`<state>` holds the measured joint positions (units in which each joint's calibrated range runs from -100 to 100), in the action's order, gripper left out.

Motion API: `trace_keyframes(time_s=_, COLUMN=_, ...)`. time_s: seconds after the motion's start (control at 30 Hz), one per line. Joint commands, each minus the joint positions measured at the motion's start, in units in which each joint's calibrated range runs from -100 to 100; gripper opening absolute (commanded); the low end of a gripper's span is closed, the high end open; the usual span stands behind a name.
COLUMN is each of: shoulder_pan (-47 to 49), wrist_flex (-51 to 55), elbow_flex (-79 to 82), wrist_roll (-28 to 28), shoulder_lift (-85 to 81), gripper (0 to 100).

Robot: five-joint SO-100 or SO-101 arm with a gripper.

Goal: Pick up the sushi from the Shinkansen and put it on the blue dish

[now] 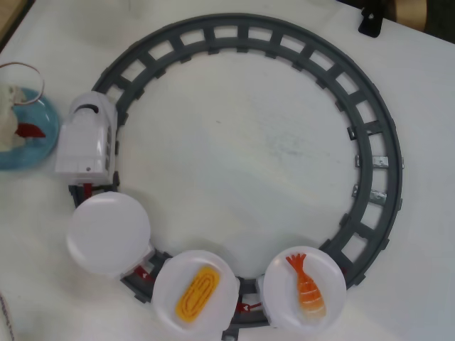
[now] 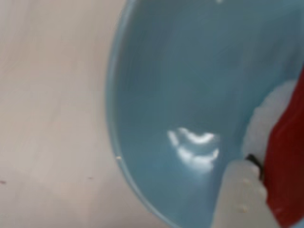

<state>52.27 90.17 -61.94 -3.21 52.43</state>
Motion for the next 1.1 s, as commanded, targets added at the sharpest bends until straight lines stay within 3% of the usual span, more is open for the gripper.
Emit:
trace_keyframes(time_s=0.0, shoulder_pan=-0.16, wrist_flex=-0.19, elbow_flex=-5.24, wrist_roll=0.07, shoulder_lift=-5.76, gripper=29)
trace_keyframes(time_s=0.4, shoulder_pan=6.62, wrist_flex=0.74, elbow_flex=3.78, wrist_roll=1.01, shoulder_lift=-18.46, gripper=29)
trace_keyframes(time_s=0.67, shoulder_pan=6.18, wrist_flex=4.23, elbow_flex=12.98, wrist_roll=1.38, shoulder_lift=-35.54, gripper=3)
trace_keyframes(time_s=0.8, shoulder_pan=6.97, wrist_flex=1.08, elbow_flex=29.93, wrist_roll=2.89, shoulder_lift=-45.50, gripper=4)
trace_keyframes(time_s=1.07, shoulder_pan=7.59, wrist_flex=-22.19, elbow_flex=82.14, wrist_roll=4.10, shoulder_lift=-76.85, gripper=3)
